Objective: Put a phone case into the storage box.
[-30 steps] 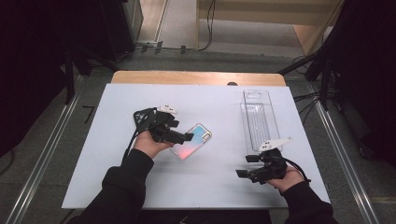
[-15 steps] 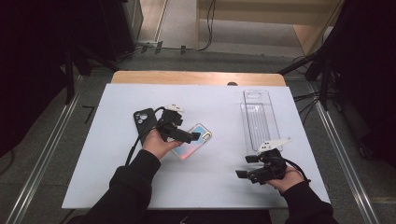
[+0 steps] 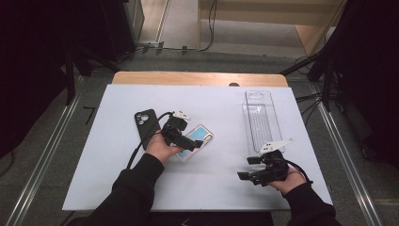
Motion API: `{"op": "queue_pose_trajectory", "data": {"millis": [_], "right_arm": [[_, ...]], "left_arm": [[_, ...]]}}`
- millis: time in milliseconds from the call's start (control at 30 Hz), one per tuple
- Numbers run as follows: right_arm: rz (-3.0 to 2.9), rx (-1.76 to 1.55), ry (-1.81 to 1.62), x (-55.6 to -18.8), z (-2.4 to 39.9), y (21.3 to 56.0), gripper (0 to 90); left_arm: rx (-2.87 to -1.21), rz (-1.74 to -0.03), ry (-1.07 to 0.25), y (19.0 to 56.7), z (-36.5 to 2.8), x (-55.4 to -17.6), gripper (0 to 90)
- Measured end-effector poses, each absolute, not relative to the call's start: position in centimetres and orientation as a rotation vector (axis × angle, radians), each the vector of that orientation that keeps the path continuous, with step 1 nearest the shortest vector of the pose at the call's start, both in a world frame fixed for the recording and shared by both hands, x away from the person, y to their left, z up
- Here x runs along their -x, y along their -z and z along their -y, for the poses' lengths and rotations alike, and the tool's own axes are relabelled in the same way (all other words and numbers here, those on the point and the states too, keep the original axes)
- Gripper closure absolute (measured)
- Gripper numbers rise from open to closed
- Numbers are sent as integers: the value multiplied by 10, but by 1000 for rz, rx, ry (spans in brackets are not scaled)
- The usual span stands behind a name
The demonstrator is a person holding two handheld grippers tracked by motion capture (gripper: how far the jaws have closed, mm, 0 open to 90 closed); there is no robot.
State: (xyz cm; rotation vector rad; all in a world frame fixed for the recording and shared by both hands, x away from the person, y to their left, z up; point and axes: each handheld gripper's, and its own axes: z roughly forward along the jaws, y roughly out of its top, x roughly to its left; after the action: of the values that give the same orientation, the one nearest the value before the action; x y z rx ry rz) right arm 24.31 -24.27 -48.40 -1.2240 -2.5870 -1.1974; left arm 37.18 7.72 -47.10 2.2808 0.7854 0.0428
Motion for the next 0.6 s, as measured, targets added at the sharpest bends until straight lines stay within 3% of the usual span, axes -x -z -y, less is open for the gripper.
{"op": "queue_pose_trajectory", "data": {"millis": [600], "right_arm": [[2598, 1220, 1189, -243, 242, 484, 191]], "left_arm": [[-2331, -813, -79, 491, -75, -374, 0]]}}
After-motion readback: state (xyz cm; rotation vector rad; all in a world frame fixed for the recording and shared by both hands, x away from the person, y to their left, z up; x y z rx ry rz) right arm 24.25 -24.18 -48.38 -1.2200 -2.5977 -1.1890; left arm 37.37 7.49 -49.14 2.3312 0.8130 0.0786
